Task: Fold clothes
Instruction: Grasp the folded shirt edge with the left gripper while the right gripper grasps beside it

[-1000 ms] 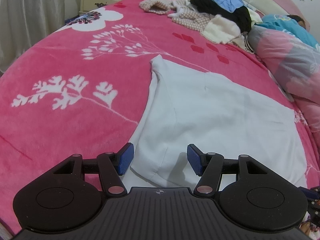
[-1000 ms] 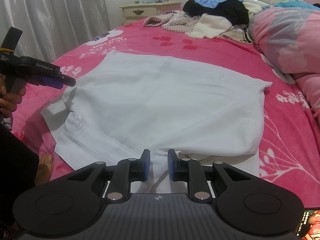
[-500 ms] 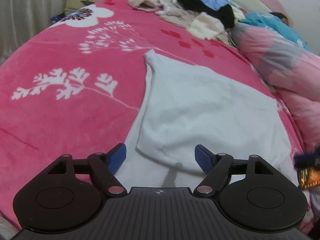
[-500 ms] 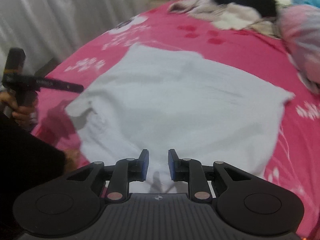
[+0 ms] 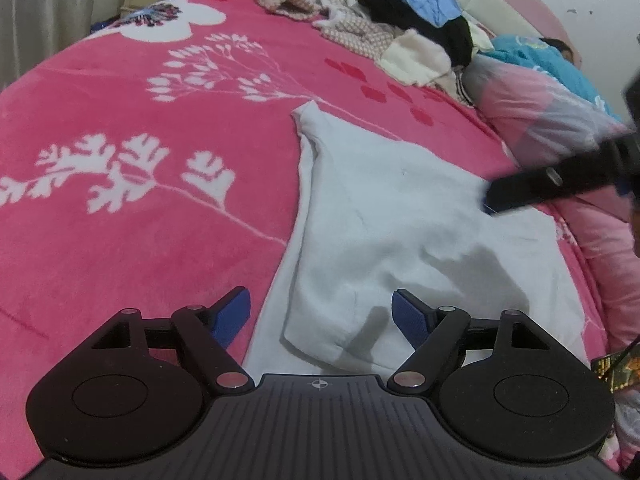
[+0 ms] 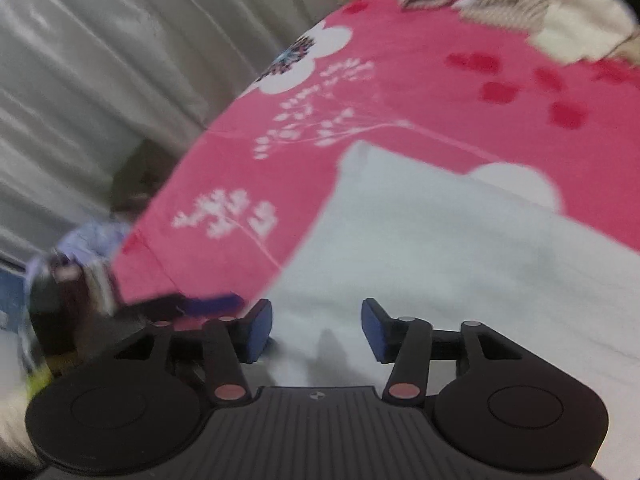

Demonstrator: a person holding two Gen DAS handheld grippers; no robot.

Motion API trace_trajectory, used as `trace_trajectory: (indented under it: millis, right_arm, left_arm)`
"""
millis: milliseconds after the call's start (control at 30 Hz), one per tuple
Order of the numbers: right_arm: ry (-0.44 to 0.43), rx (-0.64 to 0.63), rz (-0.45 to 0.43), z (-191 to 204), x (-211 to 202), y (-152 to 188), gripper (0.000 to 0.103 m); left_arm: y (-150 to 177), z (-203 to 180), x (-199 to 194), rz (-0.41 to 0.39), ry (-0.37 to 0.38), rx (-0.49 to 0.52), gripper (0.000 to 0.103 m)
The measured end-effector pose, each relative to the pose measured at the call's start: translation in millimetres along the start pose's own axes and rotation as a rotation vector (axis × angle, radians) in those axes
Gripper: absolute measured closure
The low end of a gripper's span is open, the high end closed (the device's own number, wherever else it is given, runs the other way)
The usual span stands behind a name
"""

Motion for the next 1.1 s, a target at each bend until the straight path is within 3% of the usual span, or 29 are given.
trace_trajectory:
  millis: [100, 233, 333, 400, 600, 833, 933, 1000, 1033, 1067, 1100]
  right_arm:
    - [-0.016, 0.063, 0.014, -2.0, 24.1, -18.7, 0.048]
    - [0.026, 0.153, 0.062, -12.9, 49.7, -35.6, 0.045]
    - [0.061, 0.191, 0.097, -18.7, 64.3, -41.6, 0.045]
    - [0.067, 0.197, 0.111, -18.5, 71.2, -41.7, 0.044]
    - [0.11, 0.21, 0.135, -13.5, 90.5, -40.1, 0.043]
    - [0.166, 0.153, 0.143, -2.6, 105.9, -37.5, 0.043]
    - [0.193, 0.09, 0.144, 1.6, 106.6, -35.8, 0.052]
    - [0.207, 0.058, 0.144, 0.6, 104.5, -34.8, 0.068]
    - [0.204, 0.056, 0.137, -2.9, 99.8, -34.1, 0.084]
    - [0.198, 0.058, 0.128, -7.1, 94.1, -33.4, 0.093]
    - [0.192, 0.061, 0.119, -11.3, 88.4, -32.6, 0.095]
  left_arm:
    - [1.0, 1.2, 7.5, 0.026, -0.007, 0.014, 0.027]
    - [3.1, -0.7, 14.8, 0.055, -0.018, 0.051, 0.029]
    - [6.1, -5.3, 13.8, 0.059, -0.034, 0.083, 0.041]
    - [7.0, -4.5, 12.4, 0.053, -0.038, 0.074, 0.061]
    - [6.4, -0.6, 6.9, 0.041, 0.028, -0.013, 0.098]
    - [9.1, -37.1, -14.0, -0.042, 0.138, 0.095, 0.102]
    - [11.4, -49.5, -13.7, -0.049, 0.167, 0.123, 0.102]
    - [12.9, -56.7, -12.1, -0.051, 0.183, 0.134, 0.102]
    - [12.8, -58.7, -12.5, -0.05, 0.193, 0.134, 0.102]
    - [12.5, -60.8, -12.8, -0.049, 0.203, 0.133, 0.102]
    - [10.5, -64.1, -12.9, -0.05, 0.211, 0.134, 0.102]
Point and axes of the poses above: each gripper's, at about its wrist camera, not at the fingertips, and x roughly the way its jaws point, z to its left, y to its underside, the point moved 1 cm from there along x, roughly the way its jaws point, and after that the axes turned 1 degree about x, right-handed, at the moved point
